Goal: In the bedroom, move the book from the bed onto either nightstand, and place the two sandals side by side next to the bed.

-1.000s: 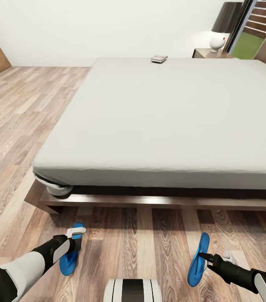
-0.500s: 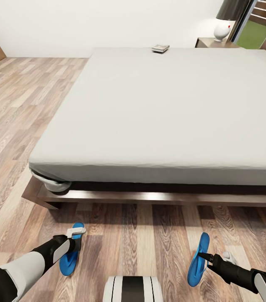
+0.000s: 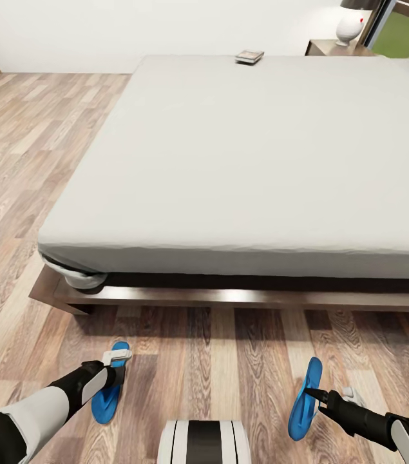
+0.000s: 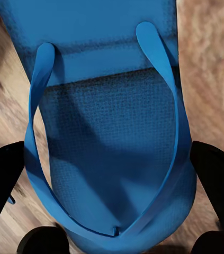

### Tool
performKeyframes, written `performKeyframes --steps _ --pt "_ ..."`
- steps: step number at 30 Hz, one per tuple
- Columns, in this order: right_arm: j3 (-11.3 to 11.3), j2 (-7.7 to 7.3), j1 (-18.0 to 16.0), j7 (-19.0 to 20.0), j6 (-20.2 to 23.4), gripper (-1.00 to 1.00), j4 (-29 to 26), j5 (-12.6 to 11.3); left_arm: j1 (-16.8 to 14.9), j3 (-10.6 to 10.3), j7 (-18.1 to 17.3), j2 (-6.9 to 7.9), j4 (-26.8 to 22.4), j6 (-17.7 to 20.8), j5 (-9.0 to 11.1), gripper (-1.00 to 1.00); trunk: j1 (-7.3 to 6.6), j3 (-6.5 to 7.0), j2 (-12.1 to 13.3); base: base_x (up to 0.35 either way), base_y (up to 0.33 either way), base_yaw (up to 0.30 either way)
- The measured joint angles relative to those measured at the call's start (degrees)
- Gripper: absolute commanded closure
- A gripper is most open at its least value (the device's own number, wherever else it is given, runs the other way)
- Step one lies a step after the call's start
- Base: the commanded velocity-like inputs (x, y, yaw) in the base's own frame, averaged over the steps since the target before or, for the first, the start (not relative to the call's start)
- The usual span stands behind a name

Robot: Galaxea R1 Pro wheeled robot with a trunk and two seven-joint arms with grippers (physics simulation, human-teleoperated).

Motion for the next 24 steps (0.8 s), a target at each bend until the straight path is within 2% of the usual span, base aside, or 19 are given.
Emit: performKeyframes --steps 7,12,24 --pt "0.0 0.0 0.0 0.0 0.0 1.0 0.0 -0.1 0.0 0.0 0.0 -0.04 0.0 0.0 0.0 1.0 0.0 -0.01 0.0 0.0 0.0 0.0" --pt "0.0 0.0 0.0 0.0 0.0 1.0 0.0 0.0 0.0 0.0 0.0 -0.02 0.0 0.0 0.0 1.0 0.13 -1.11 -0.1 0.0 0.0 0.0" --pt "0.0 0.0 0.0 0.0 0.0 1.0 0.0 -0.1 0.0 0.0 0.0 -0.03 0.0 0.0 0.0 1.0 0.13 -1.11 -0.1 0.0 0.0 0.0"
